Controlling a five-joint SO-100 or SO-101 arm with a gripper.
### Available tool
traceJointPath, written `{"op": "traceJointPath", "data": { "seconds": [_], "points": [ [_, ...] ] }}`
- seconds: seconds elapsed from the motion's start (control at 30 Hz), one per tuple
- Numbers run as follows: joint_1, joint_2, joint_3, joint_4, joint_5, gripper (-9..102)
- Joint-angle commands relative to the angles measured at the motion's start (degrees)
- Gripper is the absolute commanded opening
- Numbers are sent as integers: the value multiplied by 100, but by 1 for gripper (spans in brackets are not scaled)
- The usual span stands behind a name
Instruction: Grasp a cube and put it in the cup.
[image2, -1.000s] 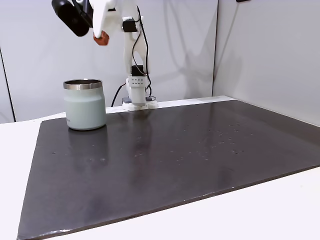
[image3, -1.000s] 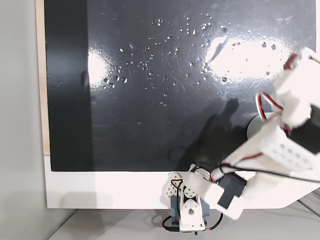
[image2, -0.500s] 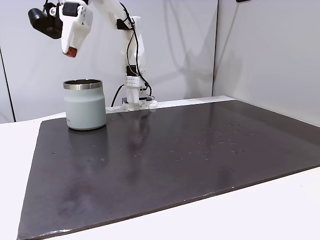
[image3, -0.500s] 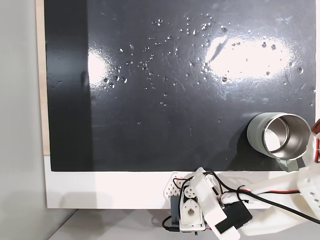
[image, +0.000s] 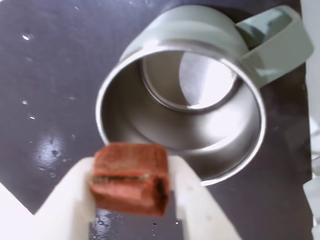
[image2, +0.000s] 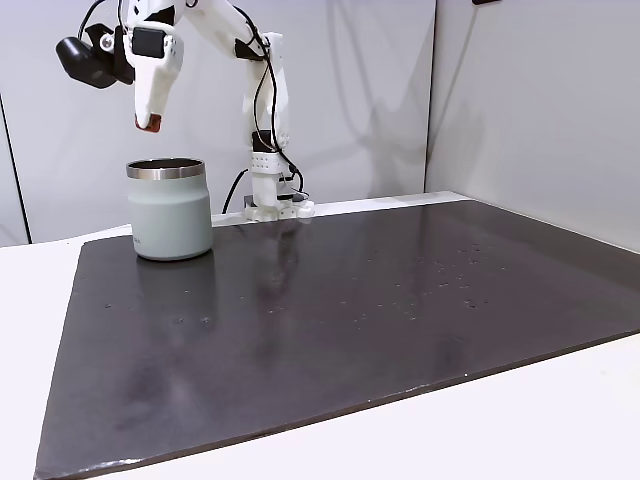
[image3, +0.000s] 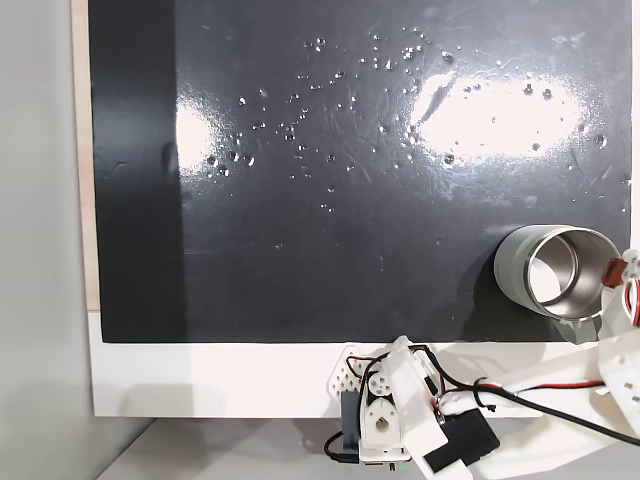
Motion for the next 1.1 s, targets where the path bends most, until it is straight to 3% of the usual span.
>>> {"op": "traceJointPath", "data": {
  "seconds": [0.0, 0.4, 0.53, 0.63, 1.07],
  "points": [
    [-35, 167, 132, 62, -193, 4],
    [-176, 519, 932, 62, -580, 4],
    [9, 633, 1028, 62, -668, 20],
    [167, 650, 1028, 62, -756, 24],
    [290, 765, 967, 62, -870, 23]
  ]
}}
